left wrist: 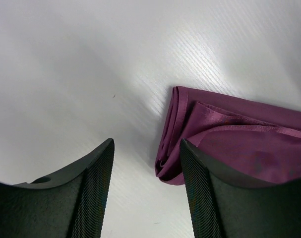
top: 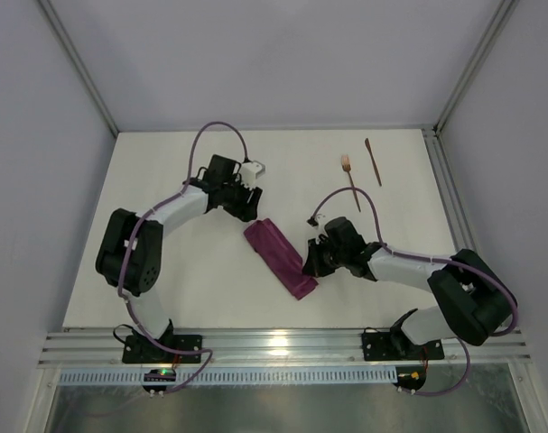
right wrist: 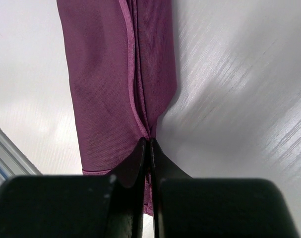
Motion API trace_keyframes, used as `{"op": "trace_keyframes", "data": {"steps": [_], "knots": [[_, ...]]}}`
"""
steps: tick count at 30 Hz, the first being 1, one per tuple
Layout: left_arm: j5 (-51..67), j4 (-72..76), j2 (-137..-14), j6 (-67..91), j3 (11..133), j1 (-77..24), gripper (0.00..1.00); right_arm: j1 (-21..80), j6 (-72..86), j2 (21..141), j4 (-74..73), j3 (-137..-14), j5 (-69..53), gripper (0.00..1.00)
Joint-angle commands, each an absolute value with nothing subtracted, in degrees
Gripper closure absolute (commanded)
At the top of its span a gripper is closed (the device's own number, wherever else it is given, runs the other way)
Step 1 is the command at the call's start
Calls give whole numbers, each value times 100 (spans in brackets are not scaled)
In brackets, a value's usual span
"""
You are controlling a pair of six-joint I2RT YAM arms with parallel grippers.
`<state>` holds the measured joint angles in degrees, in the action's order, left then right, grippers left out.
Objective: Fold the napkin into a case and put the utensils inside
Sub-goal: Fold the 2/3-rectangle-folded napkin at the center of the board, then smooth out the smaller rectangle-folded napkin at the center of the board.
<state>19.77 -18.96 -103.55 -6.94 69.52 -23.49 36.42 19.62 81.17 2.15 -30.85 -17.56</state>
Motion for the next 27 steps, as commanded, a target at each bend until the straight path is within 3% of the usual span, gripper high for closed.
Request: {"op": "trace_keyframes", "data": {"steps": [1,4,10,19,25,27], "knots": [[1635,-1986,-9730,-835,7207,-2320,42,3665,2092,7761,352,-2980,-1793,96],[1714,-2091,-9493,-905,7189,-2338,42,3648,2031,7760,387,-2927,-1828,96],[1522,-2741,-9887,-1502,7225,-2733,67,3639,1960,7927,510,-2944,-2021,95],[1907,-2874,-10406,-1899,7471,-2848,67,3560,1855,8235,598,-3015,-2171,95],[1749,-2646,-10783,-1758,7620,-2874,86,3525,1749,8297,510,-3067,-2188,95],[1775,-2646,-10985,-1670,7795,-2883,87,3533,1688,8306,492,-3111,-2206,94]]}}
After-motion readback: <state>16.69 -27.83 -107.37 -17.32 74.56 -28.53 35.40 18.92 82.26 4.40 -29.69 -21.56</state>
